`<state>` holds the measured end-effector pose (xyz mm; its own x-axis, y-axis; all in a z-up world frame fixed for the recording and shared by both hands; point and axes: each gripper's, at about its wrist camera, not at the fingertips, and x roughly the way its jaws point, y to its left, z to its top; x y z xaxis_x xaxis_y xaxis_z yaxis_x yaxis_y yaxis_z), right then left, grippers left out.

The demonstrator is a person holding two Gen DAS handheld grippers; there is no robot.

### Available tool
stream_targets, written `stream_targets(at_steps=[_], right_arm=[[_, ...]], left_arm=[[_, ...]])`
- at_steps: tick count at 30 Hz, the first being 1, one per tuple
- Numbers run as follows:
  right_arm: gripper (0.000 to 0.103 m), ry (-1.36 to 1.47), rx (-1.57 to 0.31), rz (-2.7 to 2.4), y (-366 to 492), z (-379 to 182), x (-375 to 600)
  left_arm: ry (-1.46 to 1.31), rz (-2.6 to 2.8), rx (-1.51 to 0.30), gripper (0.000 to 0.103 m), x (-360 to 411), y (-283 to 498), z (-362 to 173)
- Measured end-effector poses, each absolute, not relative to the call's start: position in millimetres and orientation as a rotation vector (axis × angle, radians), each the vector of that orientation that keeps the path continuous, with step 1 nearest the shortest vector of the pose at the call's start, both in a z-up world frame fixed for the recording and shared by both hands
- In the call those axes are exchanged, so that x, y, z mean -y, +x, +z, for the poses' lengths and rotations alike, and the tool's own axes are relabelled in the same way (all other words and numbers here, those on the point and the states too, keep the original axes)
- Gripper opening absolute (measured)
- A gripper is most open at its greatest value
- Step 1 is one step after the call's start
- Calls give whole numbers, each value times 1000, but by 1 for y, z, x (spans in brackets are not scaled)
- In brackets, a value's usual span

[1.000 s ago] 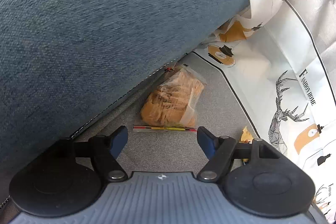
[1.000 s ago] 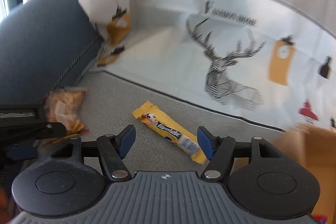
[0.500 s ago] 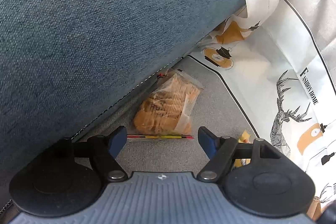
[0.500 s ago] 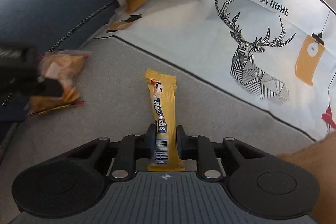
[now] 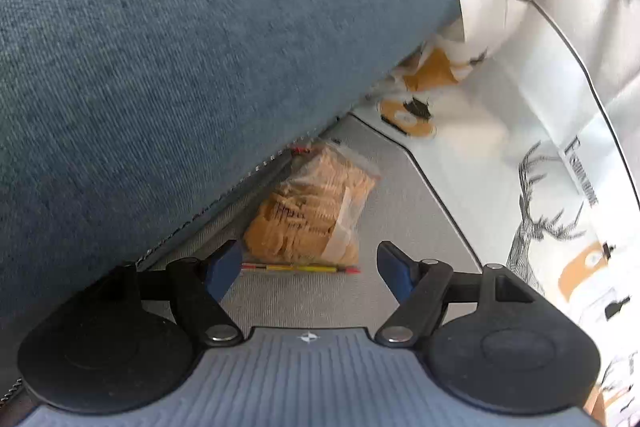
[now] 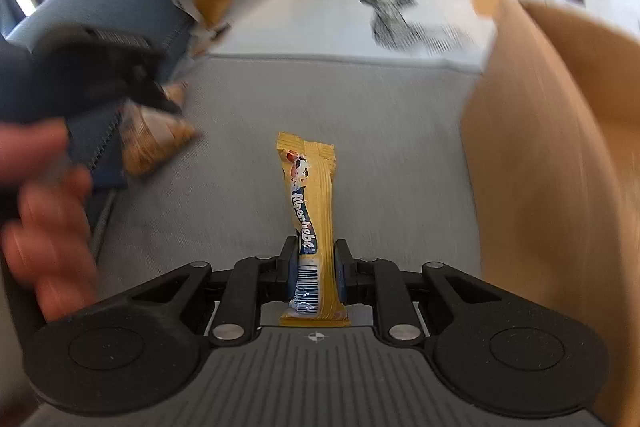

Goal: Organize snacks
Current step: 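Grasp the yellow Alpenliebe candy stick with the right gripper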

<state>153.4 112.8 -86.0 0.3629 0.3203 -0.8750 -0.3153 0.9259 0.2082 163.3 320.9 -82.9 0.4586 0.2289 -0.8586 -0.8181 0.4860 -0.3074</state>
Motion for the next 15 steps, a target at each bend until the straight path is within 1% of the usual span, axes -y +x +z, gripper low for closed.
stream_targets(at_steps=[4, 15], right_arm=[[19, 4, -1146, 375, 141, -102, -110], [19, 33, -1157, 407, 141, -105, -105]], left_arm=[[-778, 774, -850, 79, -318, 172, -85], [-718, 831, -835, 79, -322, 198, -95]])
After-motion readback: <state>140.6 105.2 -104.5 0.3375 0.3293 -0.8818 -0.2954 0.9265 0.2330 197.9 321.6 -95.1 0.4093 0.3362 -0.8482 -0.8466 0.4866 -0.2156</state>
